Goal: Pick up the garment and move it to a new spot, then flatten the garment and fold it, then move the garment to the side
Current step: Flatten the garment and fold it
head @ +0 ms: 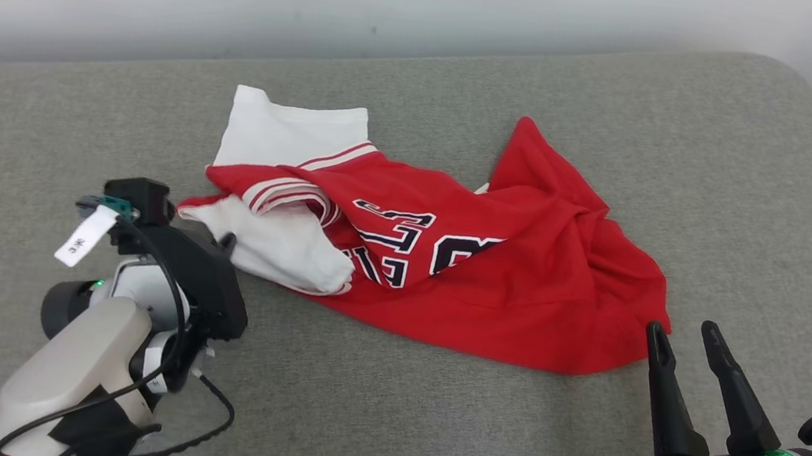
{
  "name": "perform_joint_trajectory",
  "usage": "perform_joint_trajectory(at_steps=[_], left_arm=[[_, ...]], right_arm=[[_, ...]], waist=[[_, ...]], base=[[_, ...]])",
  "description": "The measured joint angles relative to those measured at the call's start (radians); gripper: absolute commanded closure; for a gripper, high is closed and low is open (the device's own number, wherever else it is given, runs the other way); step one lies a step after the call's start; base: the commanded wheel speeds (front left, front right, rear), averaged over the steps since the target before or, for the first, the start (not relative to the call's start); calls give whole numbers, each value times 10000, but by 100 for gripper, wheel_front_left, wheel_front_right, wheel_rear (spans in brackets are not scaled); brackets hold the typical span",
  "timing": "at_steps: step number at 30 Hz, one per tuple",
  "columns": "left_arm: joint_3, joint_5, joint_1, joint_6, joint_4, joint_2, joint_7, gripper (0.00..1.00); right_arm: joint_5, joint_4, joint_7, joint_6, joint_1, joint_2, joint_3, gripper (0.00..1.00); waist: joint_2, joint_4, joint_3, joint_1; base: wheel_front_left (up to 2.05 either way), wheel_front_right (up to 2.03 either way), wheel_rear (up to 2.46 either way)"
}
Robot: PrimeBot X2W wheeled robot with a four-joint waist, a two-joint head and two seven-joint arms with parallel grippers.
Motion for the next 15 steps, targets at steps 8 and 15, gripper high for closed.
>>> perform_joint_trajectory(at_steps=[8,15], left_arm=[[564,-84,-7,180,-830,77,-1152,100],[1145,-456,1129,573,-3162,543,-1845,100]], right_arm=[[-2,77,31,0,-2,-2,-109,0],[-17,94,194,0,16,2,-73,0]], waist=[[0,464,-56,0],[0,1068,-246,-1]], base=[[0,0,0],[0,0,0]])
